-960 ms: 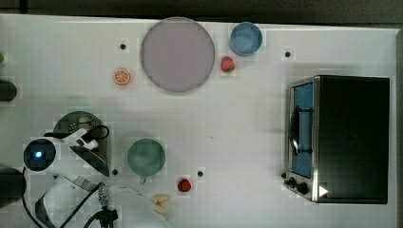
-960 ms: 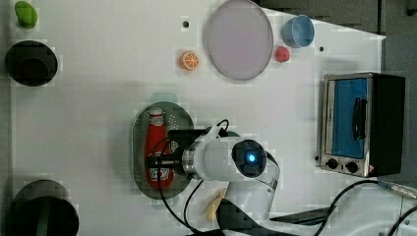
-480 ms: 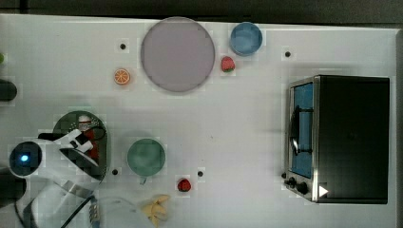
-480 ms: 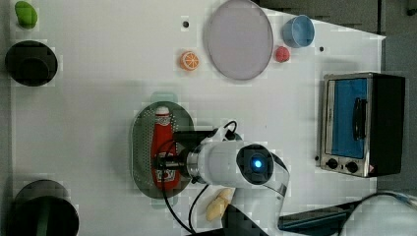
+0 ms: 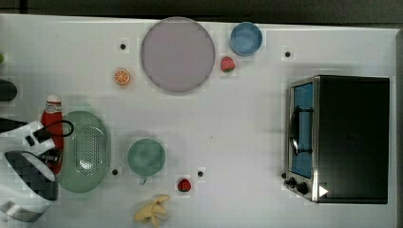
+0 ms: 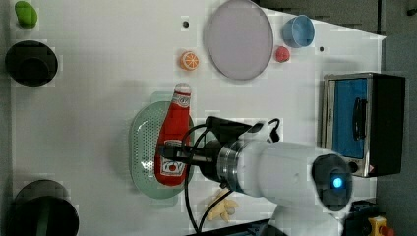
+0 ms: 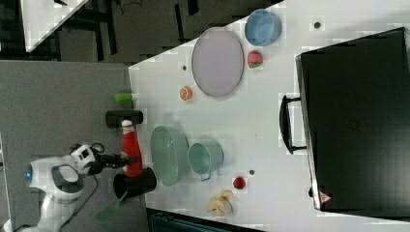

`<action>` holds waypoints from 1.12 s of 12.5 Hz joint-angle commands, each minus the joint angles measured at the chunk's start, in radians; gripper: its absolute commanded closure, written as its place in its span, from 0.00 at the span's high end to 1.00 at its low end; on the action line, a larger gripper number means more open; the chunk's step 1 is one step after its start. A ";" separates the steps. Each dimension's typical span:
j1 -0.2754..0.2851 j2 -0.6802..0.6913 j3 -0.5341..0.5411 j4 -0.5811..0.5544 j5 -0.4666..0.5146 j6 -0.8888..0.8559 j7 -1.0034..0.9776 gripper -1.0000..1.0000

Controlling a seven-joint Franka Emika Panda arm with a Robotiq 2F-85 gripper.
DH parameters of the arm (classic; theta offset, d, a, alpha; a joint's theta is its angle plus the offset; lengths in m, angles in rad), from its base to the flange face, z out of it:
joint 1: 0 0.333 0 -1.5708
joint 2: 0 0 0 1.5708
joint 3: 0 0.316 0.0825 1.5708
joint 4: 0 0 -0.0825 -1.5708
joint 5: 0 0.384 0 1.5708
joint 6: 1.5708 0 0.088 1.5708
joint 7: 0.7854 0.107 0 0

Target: Pick ketchup from strainer and place it on the table

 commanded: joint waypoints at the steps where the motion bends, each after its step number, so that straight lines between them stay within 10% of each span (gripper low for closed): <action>1: -0.050 0.024 -0.020 0.140 0.026 -0.142 0.026 0.59; 14: -0.301 -0.052 -0.289 0.289 -0.024 -0.411 -0.341 0.59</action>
